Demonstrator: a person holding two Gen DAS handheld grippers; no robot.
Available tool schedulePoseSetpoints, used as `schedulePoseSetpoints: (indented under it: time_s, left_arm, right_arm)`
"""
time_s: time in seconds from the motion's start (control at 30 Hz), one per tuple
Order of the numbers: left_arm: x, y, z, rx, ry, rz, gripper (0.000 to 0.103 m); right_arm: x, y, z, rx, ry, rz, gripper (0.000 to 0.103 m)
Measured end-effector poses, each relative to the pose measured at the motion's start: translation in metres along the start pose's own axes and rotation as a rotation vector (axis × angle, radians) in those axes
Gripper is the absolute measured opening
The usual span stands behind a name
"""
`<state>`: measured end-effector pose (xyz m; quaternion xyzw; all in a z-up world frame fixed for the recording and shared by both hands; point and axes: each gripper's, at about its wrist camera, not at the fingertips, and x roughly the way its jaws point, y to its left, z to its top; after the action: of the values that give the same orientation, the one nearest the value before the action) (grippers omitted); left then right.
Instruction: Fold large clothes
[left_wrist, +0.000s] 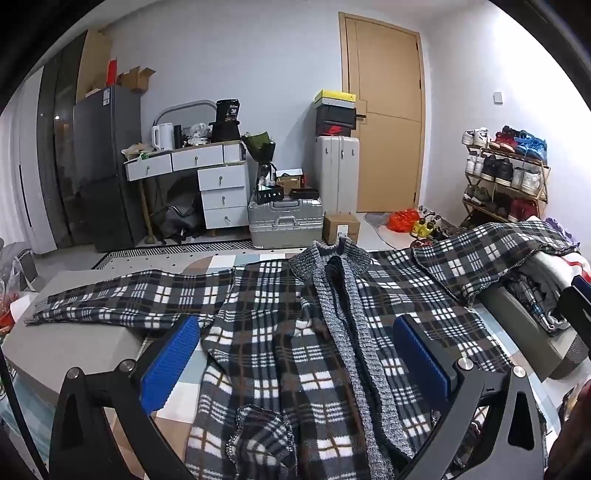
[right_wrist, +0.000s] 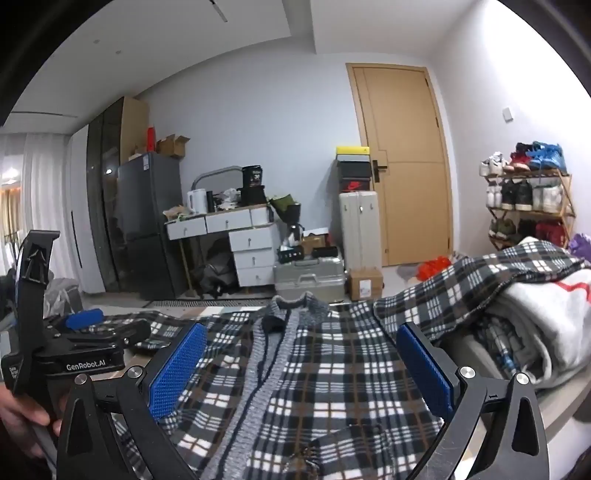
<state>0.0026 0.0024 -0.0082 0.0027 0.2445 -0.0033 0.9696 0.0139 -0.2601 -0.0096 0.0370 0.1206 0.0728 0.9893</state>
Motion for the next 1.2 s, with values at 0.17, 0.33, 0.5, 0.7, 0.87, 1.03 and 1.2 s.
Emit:
schedulePoseSetpoints:
  time_s: [0.17,0.33,0.5,0.7,0.87,1.03,1.2]
  left_arm:
    - [0.000,0.001,0.000,0.001,0.000,0.005,0.102]
    - [0.000,0.001,-0.002,0.002,0.008,0.002,0.102]
    - [-0.001,0.000,-0.003,0.003,0.012,0.000,0.102]
    - [-0.001,0.001,-0.004,0.006,0.014,-0.001,0.102]
    - [0.000,0.000,-0.007,0.001,0.022,-0.016,0.102]
    - [-0.001,-0.002,-0.007,0.009,0.021,-0.020,0.102]
    - [0.003,-0.003,-0.009,0.010,0.038,-0.029,0.102]
  right_arm:
    - [0.001,0.000,-0.002,0.010,0.007,-0.012,0.103]
    - [0.000,0.000,-0.002,0.014,0.005,-0.011,0.103]
    - [-0.001,-0.001,-0.002,0.019,0.010,-0.012,0.103]
    - [-0.003,-0.002,-0.006,0.028,0.019,-0.010,0.103]
    - [-0.003,-0.001,-0.007,0.029,0.021,-0.008,0.103]
    - [0.000,0.000,-0.011,0.033,0.031,-0.005,0.103]
    - [0.002,-0.002,-0.015,0.041,0.034,-0.004,0.103]
